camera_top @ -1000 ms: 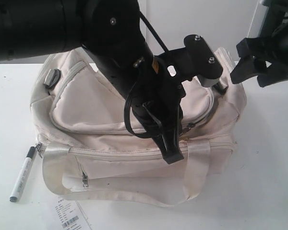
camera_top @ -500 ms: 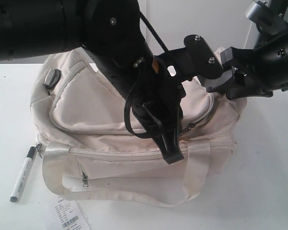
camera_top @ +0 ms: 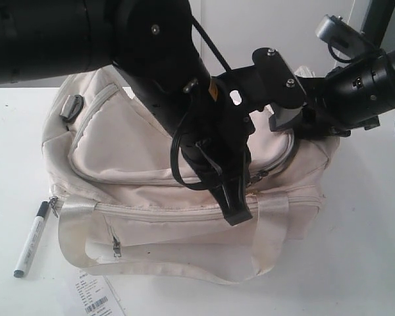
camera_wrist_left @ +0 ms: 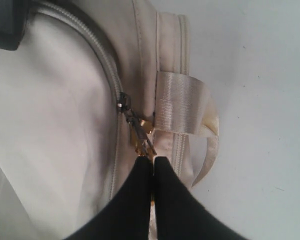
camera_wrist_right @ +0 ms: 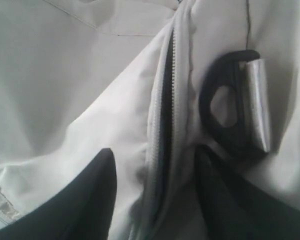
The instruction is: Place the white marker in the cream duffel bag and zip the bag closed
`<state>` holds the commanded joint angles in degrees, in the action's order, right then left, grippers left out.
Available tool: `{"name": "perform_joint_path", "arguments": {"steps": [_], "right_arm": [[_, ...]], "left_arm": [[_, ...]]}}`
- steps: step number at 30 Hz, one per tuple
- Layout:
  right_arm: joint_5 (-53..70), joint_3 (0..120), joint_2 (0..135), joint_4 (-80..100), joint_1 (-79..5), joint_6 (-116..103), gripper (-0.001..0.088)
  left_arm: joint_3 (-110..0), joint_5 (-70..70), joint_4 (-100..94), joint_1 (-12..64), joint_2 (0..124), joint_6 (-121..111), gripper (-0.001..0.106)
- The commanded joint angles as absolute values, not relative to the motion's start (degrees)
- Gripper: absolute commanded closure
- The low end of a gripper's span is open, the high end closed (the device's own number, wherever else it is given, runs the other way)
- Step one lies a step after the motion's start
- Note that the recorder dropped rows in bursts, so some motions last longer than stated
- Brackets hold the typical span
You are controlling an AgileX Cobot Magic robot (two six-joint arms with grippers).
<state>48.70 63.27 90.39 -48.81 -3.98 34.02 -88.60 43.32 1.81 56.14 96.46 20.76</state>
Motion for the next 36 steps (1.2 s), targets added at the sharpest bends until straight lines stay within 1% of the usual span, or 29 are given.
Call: {"name": "perform_joint_path", "arguments": {"steps": [2,3,5,7,8,25,36], "right_arm": [[48.7,63.27,90.52,-49.02,-3.98,34.99,0.0479],[48.7,63.27,90.52,-49.02,-3.98,35.78,0.0519],[49.29,63.27,90.52,-49.02,-3.98,36.4,0.0641],[49.75,63.27,90.52,-49.02,-3.98,38.12,0.0809],[49.86,63.27,90.52,-49.02,-3.98,38.85,0.0867],[48.48,63.27,89.26,-51.61,-3.98,46.55,0.0868],[48.33,63.27,89.26,-51.6,-3.98,46.91,0.0868]], "left_arm": [[-88.6,43.32,1.81,56.14,96.46,20.76,0.105],[-88.6,43.32,1.81,56.14,96.46,20.76,0.105],[-88.6,43.32,1.81,56.14,96.46,20.76,0.105],[-88.6,43.32,1.81,56.14,96.46,20.76,0.105],[-88.6,43.32,1.81,56.14,96.46,20.76,0.105],[-88.6,43.42,1.81,56.14,96.46,20.76,0.105],[-88.6,45.2,1.81,56.14,96.46,20.76,0.105]]}}
